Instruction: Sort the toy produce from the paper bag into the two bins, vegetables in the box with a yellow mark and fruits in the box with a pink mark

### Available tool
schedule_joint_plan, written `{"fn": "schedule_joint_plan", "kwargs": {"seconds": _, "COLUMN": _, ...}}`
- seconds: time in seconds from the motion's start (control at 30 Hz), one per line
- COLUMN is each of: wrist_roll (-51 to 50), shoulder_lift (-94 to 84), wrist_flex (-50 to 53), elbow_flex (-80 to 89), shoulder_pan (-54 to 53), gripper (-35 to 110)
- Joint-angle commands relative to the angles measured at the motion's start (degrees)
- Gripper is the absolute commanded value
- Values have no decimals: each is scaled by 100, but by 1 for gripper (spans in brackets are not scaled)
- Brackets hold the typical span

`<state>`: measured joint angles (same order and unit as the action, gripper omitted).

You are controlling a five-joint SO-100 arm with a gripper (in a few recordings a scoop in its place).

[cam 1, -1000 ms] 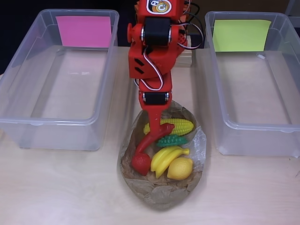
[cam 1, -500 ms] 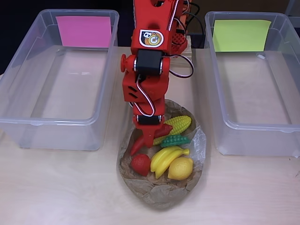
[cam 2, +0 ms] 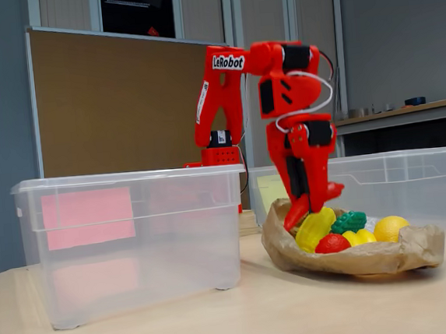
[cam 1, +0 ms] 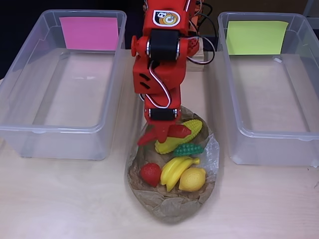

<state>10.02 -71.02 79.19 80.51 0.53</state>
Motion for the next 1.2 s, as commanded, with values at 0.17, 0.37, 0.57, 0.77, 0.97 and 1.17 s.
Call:
{"fn": "schedule_joint_plan", "kwargs": {"seconds": 0.17, "wrist_roll": -1389, "shoulder_lift": -1600, "wrist_flex": 1775, "elbow_flex": -633, "shoulder_pan": 606, "gripper": 0}}
{"fn": "schedule_joint_plan", "kwargs": {"seconds": 0.37, "wrist_roll": -3885, "shoulder_lift": -2839, "wrist_flex": 2549, "elbow_flex": -756, "shoulder_pan": 2171, "gripper": 0}}
{"fn": "schedule_joint_plan", "kwargs": {"seconds": 0.57, "wrist_roll": -7251, "shoulder_lift": -3331, "wrist_flex": 2566, "elbow_flex": -325, "shoulder_pan": 4113, "gripper": 0}}
{"fn": "schedule_joint_plan", "kwargs": {"seconds": 0.77, "wrist_roll": -10143, "shoulder_lift": -3278, "wrist_flex": 1793, "elbow_flex": 668, "shoulder_pan": 5810, "gripper": 0}}
{"fn": "schedule_joint_plan", "kwargs": {"seconds": 0.97, "wrist_roll": -12305, "shoulder_lift": -2892, "wrist_flex": 888, "elbow_flex": 1459, "shoulder_pan": 6979, "gripper": 4}}
{"fn": "schedule_joint_plan", "kwargs": {"seconds": 1.17, "wrist_roll": -13043, "shoulder_lift": -2654, "wrist_flex": -53, "elbow_flex": 2382, "shoulder_pan": 7515, "gripper": 22}}
